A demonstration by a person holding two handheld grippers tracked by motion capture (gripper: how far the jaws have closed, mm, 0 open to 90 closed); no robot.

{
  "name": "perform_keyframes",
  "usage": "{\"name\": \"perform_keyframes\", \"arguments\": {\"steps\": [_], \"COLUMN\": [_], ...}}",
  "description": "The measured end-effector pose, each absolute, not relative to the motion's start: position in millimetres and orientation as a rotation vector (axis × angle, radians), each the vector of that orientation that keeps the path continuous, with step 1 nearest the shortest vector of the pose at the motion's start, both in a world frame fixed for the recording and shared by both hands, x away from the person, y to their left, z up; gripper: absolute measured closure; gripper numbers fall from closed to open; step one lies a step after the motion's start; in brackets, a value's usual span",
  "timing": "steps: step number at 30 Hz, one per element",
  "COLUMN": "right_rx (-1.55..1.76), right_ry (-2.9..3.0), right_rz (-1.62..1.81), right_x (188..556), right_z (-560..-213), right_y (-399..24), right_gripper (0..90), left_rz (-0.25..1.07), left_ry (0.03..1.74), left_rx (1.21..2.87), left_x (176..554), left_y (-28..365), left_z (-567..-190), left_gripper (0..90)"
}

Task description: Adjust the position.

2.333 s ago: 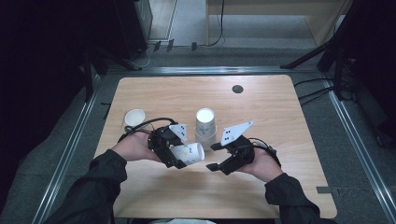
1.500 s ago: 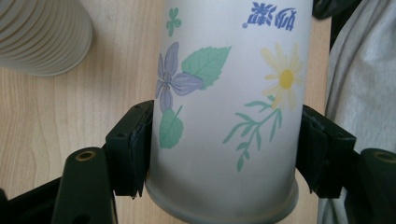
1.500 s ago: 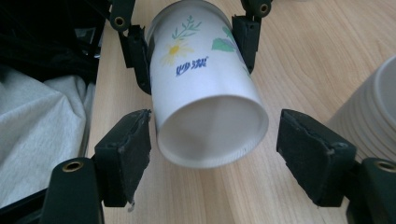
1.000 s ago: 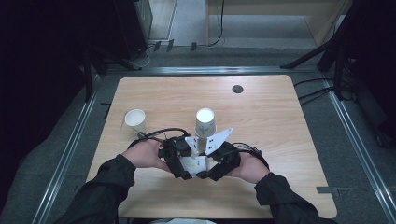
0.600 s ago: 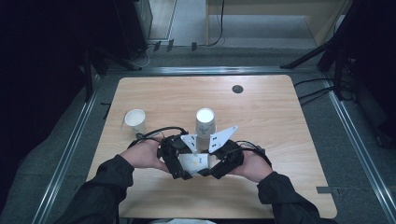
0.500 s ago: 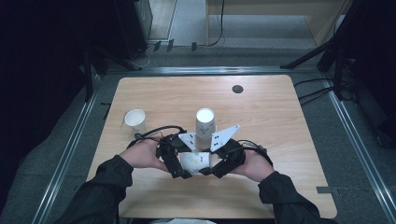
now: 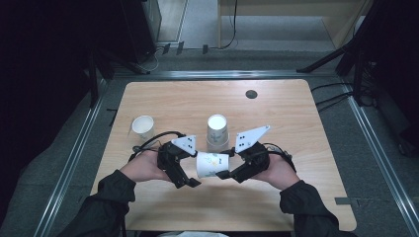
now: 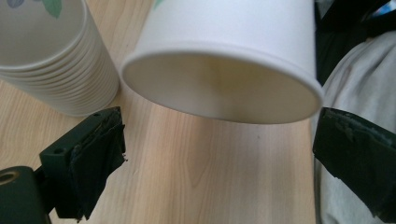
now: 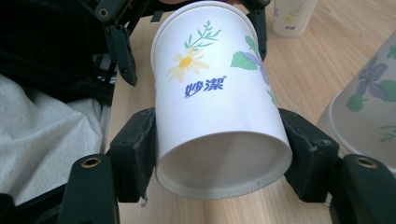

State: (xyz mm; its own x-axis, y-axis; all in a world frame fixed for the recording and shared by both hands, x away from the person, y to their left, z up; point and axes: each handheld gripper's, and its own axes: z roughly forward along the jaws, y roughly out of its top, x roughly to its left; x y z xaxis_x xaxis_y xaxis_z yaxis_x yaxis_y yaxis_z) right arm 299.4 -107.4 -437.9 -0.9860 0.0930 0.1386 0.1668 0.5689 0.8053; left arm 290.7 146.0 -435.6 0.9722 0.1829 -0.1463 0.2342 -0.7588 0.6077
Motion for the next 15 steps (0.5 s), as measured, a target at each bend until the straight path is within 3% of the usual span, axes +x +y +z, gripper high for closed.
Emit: {"name": "perform_keyframes", "arguments": {"steps": [15], "right_rx": [-0.18], "right_ry": [-2.648], "right_rz": [-1.436], "right_x": [296.7], "right_z": [-432.3], "right_y": [-107.4], "right_gripper": [34.3], "left_rz": [-0.136], "left_ry": [0.356], "left_rx": [2.216], "left_x": [281.3], "left_y": [157.0], "left_z": [-442.8], "left_gripper": [5.6]}}
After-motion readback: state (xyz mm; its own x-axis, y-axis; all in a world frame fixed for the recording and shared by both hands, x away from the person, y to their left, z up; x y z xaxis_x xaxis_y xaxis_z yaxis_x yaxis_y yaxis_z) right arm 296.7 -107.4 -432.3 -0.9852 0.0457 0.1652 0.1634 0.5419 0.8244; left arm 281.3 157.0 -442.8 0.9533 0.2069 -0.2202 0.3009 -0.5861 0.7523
